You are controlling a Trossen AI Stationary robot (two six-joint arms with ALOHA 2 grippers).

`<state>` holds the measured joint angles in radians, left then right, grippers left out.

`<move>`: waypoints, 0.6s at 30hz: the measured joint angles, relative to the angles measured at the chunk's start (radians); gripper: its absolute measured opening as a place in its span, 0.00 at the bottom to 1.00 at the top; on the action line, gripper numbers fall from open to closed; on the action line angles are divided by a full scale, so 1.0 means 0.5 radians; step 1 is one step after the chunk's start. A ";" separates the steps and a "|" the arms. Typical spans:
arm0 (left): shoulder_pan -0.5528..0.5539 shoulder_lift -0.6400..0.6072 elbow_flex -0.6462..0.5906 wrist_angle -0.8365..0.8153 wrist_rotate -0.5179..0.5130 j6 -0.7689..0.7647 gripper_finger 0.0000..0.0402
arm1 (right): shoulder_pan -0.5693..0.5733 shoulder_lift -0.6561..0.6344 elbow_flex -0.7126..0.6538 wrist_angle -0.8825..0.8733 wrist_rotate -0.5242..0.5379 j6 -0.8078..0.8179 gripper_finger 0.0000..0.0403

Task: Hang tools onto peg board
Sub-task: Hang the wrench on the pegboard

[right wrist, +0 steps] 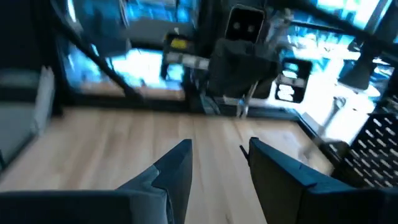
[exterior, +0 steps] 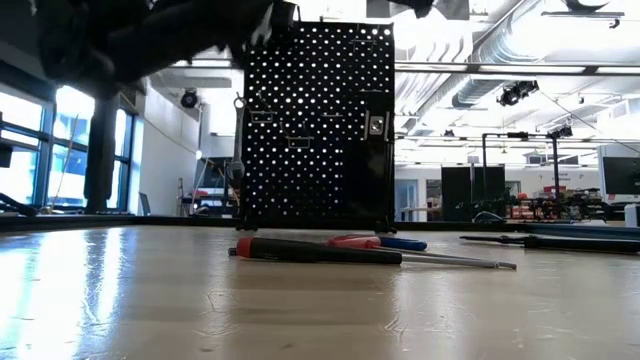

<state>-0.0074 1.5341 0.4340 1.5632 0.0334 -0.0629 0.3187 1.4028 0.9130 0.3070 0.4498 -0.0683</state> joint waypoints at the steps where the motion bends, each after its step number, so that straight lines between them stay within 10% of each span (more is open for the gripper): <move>1: -0.024 0.027 0.050 0.014 0.016 0.025 0.00 | -0.013 0.018 -0.022 0.106 -0.045 0.001 0.38; 18: -0.102 0.423 0.552 0.013 0.166 0.045 0.00 | -0.085 0.164 -0.050 0.472 -0.164 -0.019 0.38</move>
<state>-0.0584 1.7454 0.7098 1.5696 0.1164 -0.0405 0.2765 1.4849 0.8879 0.5431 0.3678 -0.0778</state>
